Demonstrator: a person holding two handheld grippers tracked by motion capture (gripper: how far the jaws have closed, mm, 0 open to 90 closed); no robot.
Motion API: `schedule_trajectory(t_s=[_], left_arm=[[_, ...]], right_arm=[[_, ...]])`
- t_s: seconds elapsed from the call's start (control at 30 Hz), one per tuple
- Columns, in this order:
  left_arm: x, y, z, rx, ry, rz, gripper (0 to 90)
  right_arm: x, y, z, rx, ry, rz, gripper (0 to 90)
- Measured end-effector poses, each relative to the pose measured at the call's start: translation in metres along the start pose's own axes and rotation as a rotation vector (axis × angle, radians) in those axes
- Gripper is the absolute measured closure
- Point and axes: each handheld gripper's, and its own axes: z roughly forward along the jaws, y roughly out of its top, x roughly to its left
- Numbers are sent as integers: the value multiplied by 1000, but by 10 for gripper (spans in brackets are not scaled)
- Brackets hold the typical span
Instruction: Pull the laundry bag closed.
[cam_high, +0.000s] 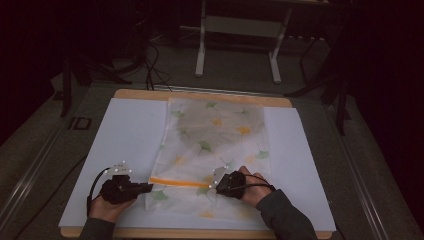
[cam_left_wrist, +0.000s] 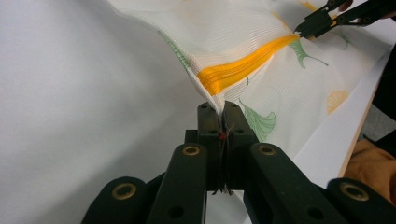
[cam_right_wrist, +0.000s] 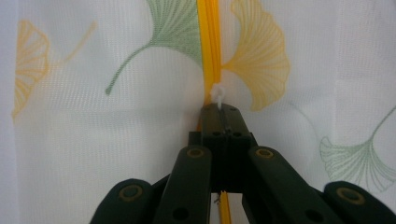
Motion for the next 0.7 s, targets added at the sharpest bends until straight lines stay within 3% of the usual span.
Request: schedule_trajectory(t_s=[0.7], left_arm=[[1,0,-1,-1,4,-2,884]], right_arm=[[-1,-18,-6,-1,-16,11,900]])
